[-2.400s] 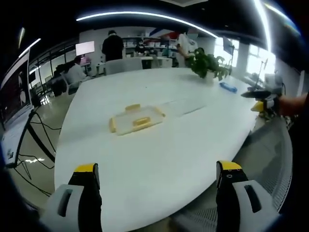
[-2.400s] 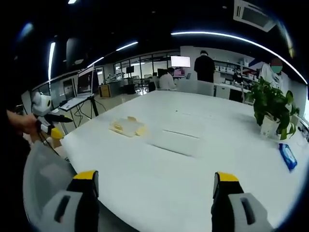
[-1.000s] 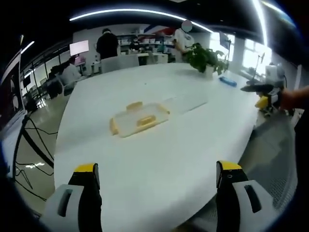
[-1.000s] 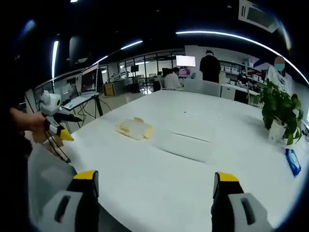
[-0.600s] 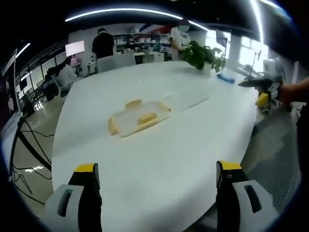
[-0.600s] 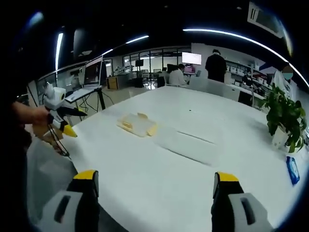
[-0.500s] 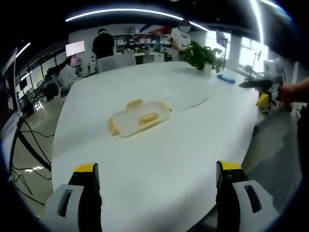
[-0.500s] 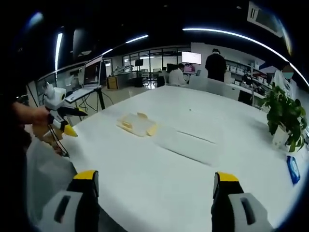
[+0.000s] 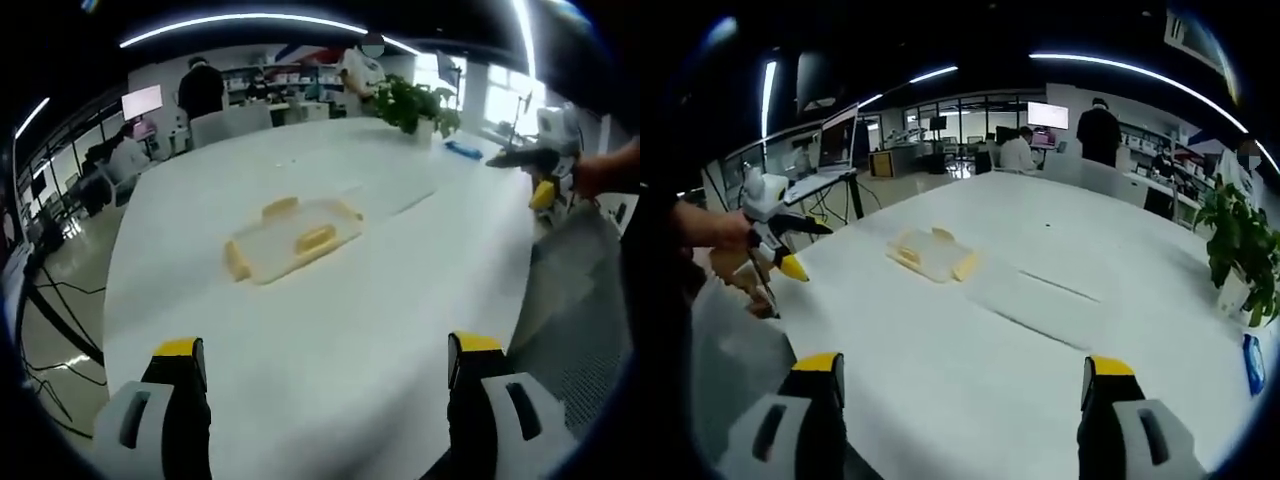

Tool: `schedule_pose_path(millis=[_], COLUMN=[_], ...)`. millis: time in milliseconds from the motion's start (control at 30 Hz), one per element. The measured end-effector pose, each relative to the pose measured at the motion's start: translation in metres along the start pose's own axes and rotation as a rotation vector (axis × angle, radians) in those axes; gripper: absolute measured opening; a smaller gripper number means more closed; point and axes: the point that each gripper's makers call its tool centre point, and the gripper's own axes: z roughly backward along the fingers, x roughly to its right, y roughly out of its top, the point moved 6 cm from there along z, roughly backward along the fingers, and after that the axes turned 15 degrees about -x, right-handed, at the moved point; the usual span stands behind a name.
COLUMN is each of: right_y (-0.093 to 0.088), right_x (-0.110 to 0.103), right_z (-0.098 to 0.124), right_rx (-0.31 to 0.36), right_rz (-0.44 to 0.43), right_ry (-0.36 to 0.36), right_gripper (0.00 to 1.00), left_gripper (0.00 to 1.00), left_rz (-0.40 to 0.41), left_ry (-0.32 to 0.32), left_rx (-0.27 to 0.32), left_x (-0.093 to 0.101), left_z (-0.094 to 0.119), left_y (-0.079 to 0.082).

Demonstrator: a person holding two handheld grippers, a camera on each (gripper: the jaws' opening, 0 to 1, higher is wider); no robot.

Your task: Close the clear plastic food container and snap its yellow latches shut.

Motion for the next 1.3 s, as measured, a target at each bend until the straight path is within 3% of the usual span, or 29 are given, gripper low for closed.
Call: schedule_pose_path(millis=[567,700,1067,1300], right_y=[0.019,0.025,0.024,0.038], right_x=[-0.007,-0.007,-0.006,-0.005], right_z=[-0.028,-0.036,-0.046,-0.051], right_rx=[-0.032,-0.068,-0.077,-0.072], right_rz=[0.025,0.088,0.053,0.071], right_ry=[0.043,0.043,0.034,0.039], right_gripper=[0.99,0.99,0.98,0.98], left_gripper=[0.99,0.99,0.99,0.99], left_rz=[0.015,0.022,0.011,-0.020], left_ry=[-0.017,-0.018,-0.012,-0.014], left_rx=[-0.023,-0.012,0.000,-0.011], left_x=[-0.020,-0.027,-0.040,-0.045], left_z=[-0.016,-0.017,-0.023,-0.026], left_y=[-0.003,-0.001,0.007,0.008])
